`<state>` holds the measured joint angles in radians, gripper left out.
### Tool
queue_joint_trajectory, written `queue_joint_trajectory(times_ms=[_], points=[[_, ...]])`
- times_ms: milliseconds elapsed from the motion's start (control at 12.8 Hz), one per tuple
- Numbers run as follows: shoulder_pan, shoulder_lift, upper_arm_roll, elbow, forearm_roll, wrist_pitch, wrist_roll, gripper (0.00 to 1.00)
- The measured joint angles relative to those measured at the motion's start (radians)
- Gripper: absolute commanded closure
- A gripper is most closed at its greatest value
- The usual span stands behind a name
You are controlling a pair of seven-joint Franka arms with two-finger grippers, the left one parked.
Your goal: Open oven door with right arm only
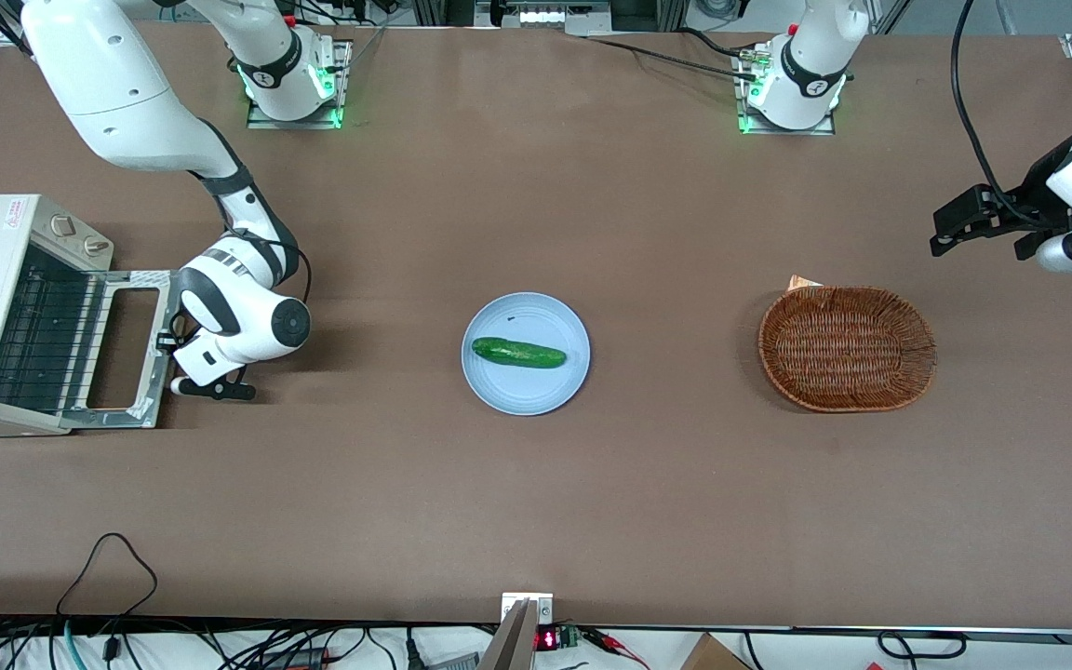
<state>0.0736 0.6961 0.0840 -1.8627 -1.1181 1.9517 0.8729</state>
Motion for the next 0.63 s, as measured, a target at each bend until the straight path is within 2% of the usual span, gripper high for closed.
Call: queue_joint_trajectory(times_ms=[313,627], points=[[-0.007,0.006,-0.006,0.006,0.023,0.030,0.000,0.98],[0.000,0.005,-0.005,0.038,0.132,0.031,-0.016,0.98]])
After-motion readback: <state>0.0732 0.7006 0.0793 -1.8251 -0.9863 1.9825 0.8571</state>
